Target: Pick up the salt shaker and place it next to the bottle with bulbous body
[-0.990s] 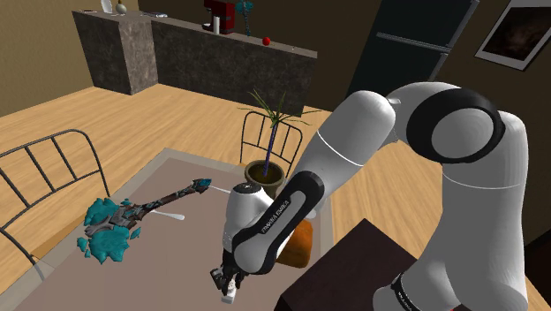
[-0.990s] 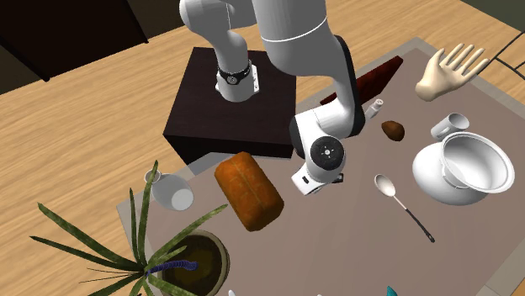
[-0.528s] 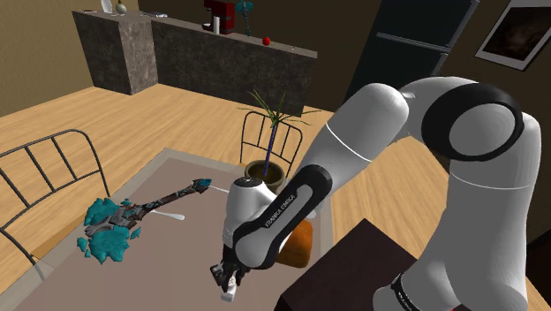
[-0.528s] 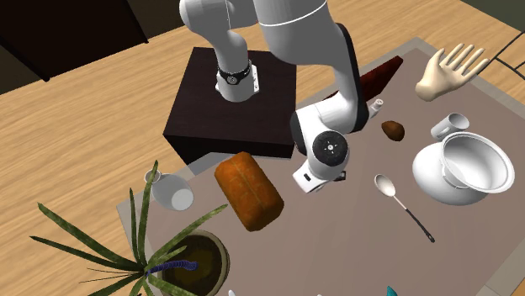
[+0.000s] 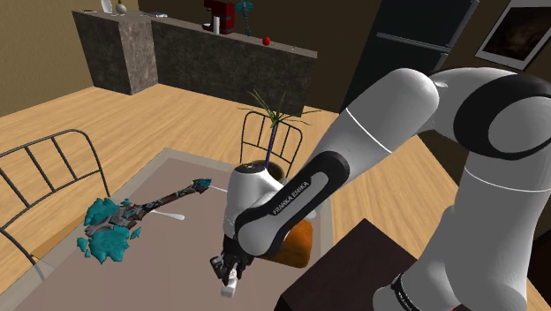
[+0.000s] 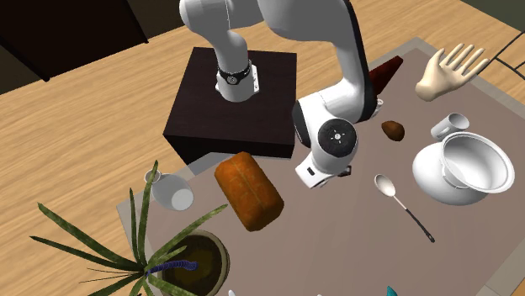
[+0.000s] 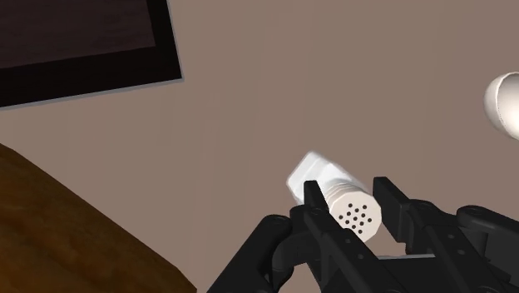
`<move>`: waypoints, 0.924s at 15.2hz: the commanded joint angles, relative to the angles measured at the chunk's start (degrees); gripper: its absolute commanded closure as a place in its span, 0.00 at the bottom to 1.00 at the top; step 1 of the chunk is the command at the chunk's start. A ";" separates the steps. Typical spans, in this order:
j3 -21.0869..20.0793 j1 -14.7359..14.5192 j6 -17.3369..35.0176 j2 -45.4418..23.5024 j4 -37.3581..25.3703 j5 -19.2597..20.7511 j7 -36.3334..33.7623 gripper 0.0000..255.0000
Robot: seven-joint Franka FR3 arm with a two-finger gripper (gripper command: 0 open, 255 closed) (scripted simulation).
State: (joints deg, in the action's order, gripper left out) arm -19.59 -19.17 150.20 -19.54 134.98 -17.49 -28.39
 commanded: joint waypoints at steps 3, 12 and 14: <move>-0.34 0.43 -2.76 3.18 0.40 -0.43 -0.23 1.00; -0.79 1.07 -9.40 9.80 0.21 -1.18 -1.02 1.00; -0.84 1.19 -10.92 11.18 0.03 -1.31 -1.20 1.00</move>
State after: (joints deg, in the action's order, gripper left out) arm -20.36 -17.94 139.99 -8.96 135.13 -18.76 -29.36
